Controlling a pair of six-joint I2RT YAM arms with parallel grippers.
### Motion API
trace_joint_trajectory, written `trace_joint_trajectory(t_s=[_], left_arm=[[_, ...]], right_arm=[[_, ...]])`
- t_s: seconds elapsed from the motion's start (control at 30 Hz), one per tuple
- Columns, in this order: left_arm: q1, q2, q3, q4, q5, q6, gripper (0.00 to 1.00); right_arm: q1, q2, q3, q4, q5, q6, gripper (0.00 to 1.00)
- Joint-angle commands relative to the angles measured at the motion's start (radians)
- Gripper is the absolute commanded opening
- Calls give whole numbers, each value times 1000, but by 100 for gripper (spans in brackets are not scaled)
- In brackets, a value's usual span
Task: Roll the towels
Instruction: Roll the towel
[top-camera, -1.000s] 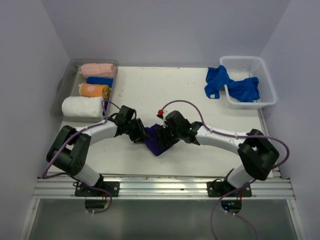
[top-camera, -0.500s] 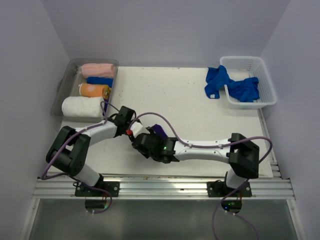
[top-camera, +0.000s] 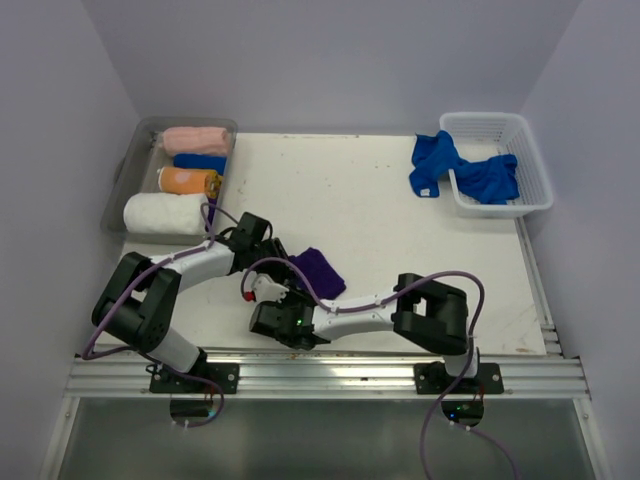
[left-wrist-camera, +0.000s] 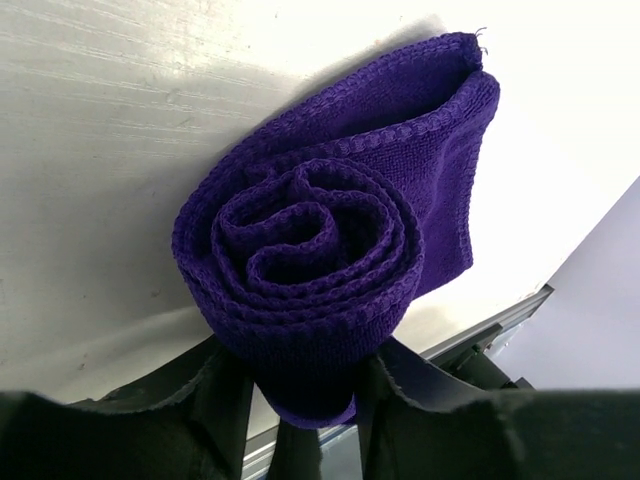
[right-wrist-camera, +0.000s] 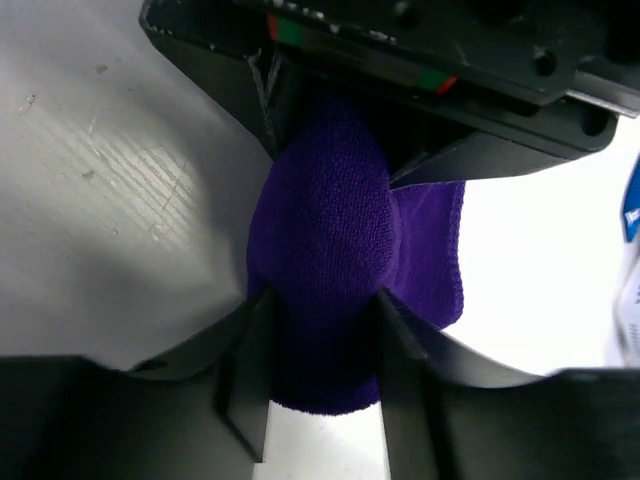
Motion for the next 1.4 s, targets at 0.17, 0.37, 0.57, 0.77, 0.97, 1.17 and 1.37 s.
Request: trace_joint_trajectory(t_s=[0.17, 0.37, 0.57, 0.77, 0.97, 1.17, 1.37], left_arm=[[2, -37, -9, -66, -46, 11, 69], [5, -95, 11, -88, -73, 37, 99], [5, -128, 14, -60, -69, 46, 100], [5, -139, -2, 1, -52, 54, 100], [6, -112, -27, 15, -58, 54, 98], [4, -71, -32, 29, -50, 68, 94], [4, -40, -48, 41, -52, 74, 89]], right_arm=[[-51, -144, -90, 135, -124, 88, 27], [-197, -275, -182, 212, -454, 100, 26], [-275, -313, -221, 258, -683, 111, 26], [-310, -298, -219, 262, -833, 131, 26], [-387, -284, -236, 288, -1002, 180, 27], [-458, -236, -248, 314, -1157, 221, 28], [-499, -201, -228, 299, -1245, 249, 28]])
